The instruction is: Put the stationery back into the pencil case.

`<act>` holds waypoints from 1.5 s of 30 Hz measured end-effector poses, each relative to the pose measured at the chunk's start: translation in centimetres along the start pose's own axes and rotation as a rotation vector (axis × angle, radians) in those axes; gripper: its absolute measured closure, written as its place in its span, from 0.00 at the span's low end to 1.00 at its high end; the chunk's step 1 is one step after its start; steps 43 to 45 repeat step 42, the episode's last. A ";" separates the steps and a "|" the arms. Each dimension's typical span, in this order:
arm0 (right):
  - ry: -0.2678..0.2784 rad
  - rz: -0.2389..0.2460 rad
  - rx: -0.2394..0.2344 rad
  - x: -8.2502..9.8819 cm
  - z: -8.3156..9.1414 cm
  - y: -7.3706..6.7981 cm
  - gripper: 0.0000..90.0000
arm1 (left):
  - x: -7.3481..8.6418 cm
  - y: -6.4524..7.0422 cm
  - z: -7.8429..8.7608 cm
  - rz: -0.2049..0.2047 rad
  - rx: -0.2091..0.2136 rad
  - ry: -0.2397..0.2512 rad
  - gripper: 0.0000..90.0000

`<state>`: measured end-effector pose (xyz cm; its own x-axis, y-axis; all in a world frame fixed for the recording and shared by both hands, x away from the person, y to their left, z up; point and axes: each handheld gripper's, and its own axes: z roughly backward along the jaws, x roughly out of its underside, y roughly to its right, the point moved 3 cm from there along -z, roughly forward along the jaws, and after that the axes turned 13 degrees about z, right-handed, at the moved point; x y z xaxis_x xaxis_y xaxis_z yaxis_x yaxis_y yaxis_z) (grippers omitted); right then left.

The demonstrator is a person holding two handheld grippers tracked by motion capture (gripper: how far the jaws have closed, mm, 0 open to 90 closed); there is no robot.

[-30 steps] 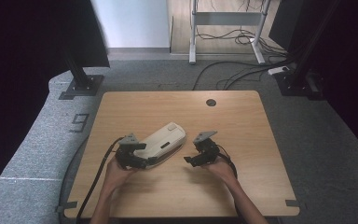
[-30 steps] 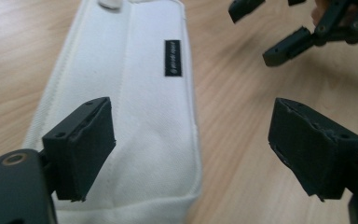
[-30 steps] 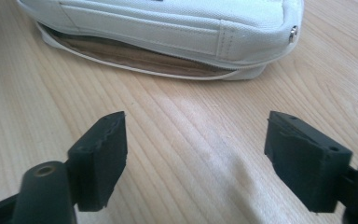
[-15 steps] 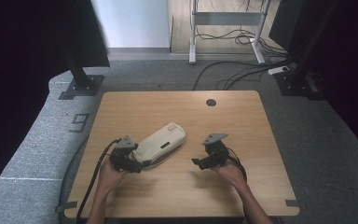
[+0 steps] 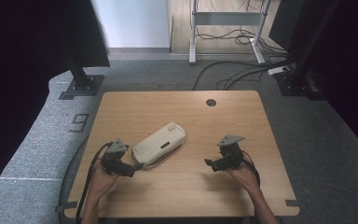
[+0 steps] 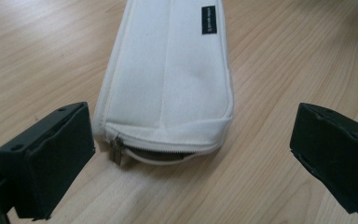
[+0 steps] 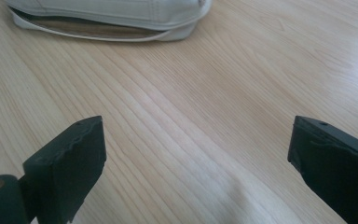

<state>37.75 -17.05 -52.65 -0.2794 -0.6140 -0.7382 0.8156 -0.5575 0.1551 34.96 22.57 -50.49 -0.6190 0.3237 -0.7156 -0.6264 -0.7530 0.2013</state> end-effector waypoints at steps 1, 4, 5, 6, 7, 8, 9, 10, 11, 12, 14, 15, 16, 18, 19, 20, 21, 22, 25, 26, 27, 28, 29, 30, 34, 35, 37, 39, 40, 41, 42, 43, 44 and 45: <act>0.002 -0.005 0.005 0.2 0.2 0.1 0.03 | 0.2 -0.1 0.0 0.002 -0.002 0.000 0.00; 0.002 -0.015 0.017 0.9 0.6 0.1 0.02 | 0.7 -0.5 0.2 0.013 -0.008 0.004 0.00; 0.003 -0.025 0.019 1.2 0.9 0.1 0.02 | 0.8 -0.6 0.2 0.015 -0.007 0.005 0.00; 0.005 -0.027 0.023 1.3 0.9 0.2 0.02 | 1.0 -0.8 0.2 0.021 -0.004 0.010 0.00; 0.007 -0.030 0.029 1.6 1.1 0.2 0.02 | 1.2 -1.0 0.2 0.026 -0.007 0.011 0.00; 0.009 -0.036 0.034 1.8 1.3 0.3 0.01 | 1.4 -1.2 0.3 0.028 -0.007 0.012 0.00; 0.011 -0.041 0.038 2.1 1.4 0.3 0.01 | 1.6 -1.3 0.3 0.028 -0.008 0.014 0.00; 0.012 -0.046 0.041 2.3 1.5 0.4 0.01 | 1.9 -1.5 0.2 0.028 -0.010 0.014 0.00; 0.012 -0.051 0.048 2.5 1.6 0.4 0.01 | 2.1 -1.6 0.2 0.029 -0.013 0.012 0.00; 0.010 -0.054 0.050 2.7 1.7 0.5 0.01 | 2.3 -1.6 0.1 0.027 -0.020 0.011 0.00; 0.005 -0.055 0.064 3.1 1.8 0.5 0.01 | 2.7 -1.8 0.0 0.029 -0.024 0.001 0.00; -0.002 -0.054 0.070 3.3 1.8 0.5 0.01 | 2.9 -1.9 -0.2 0.032 -0.024 0.000 0.00; -0.007 -0.051 0.078 3.6 1.9 0.5 0.01 | 3.1 -2.0 -0.4 0.036 -0.029 -0.001 0.00; -0.010 -0.058 0.082 4.1 1.8 0.4 0.01 | 3.6 -2.3 -0.7 0.044 -0.030 -0.010 0.00; -0.014 -0.061 0.083 4.4 1.8 0.4 0.01 | 3.8 -2.4 -0.9 0.045 -0.038 -0.016 0.00; -0.023 -0.061 0.087 4.7 1.7 0.4 0.01 | 4.1 -2.6 -1.1 0.045 -0.045 -0.022 0.00; -0.030 -0.061 0.092 4.9 1.6 0.3 0.01 | 4.3 -2.7 -1.3 0.047 -0.049 -0.028 0.00; -0.037 -0.062 0.091 5.1 1.5 0.3 0.01 | 4.5 -2.8 -1.5 0.049 -0.050 -0.033 0.00; -0.048 -0.069 0.100 5.6 1.3 0.2 0.01 | 5.1 -3.1 -2.1 0.054 -0.064 -0.056 0.00; -0.044 -0.073 0.099 5.8 1.2 0.2 0.01 | 5.2 -3.1 -2.3 0.054 -0.071 -0.063 0.00; -0.044 -0.076 0.094 5.9 1.1 0.1 0.01 | 5.4 -3.2 -2.4 0.053 -0.075 -0.069 0.00; -0.049 -0.078 0.094 6.1 1.0 0.0 0.01 | 5.6 -3.3 -2.6 0.058 -0.075 -0.081 0.00; -0.059 -0.075 0.097 6.4 0.8 0.0 0.01 | 5.6 -3.3 -2.7 0.057 -0.082 -0.091 0.00; -0.063 -0.073 0.099 6.5 0.7 -0.1 0.01 | 5.6 -3.2 -2.7 0.050 -0.092 -0.088 0.00; -0.074 -0.087 0.088 7.1 0.4 -0.1 0.00 | 5.6 -3.1 -2.8 0.047 -0.106 -0.096 0.00; -0.072 -0.086 0.087 7.1 0.5 -0.1 0.01 | 5.6 -3.2 -2.8 0.049 -0.107 -0.096 0.00; -0.074 -0.083 0.089 7.1 0.5 -0.1 0.00 | 5.6 -3.1 -2.8 0.050 -0.108 -0.095 0.00; -0.075 -0.086 0.089 7.2 0.5 -0.2 0.00 | 5.6 -3.1 -2.8 0.057 -0.115 -0.094 0.00; -0.074 -0.088 0.088 7.2 0.5 -0.2 0.00 | 5.6 -3.0 -2.9 0.064 -0.121 -0.093 0.00; -0.074 -0.087 0.089 7.2 0.5 -0.2 0.00 | 5.6 -3.0 -2.9 0.064 -0.121 -0.092 0.00; -0.074 -0.087 0.089 7.2 0.5 -0.2 0.00 | 5.6 -3.0 -2.9 0.064 -0.121 -0.092 0.00; -0.074 -0.087 0.089 7.2 0.5 -0.2 0.00 | 5.6 -3.0 -2.9 0.064 -0.121 -0.092 0.00; -0.074 -0.087 0.089 7.2 0.5 -0.2 0.00 | 5.6 -3.0 -2.9 0.064 -0.121 -0.092 0.00; -0.074 -0.087 0.089 7.2 0.5 -0.2 0.00 | 5.6 -3.0 -2.9 0.064 -0.121 -0.092 0.00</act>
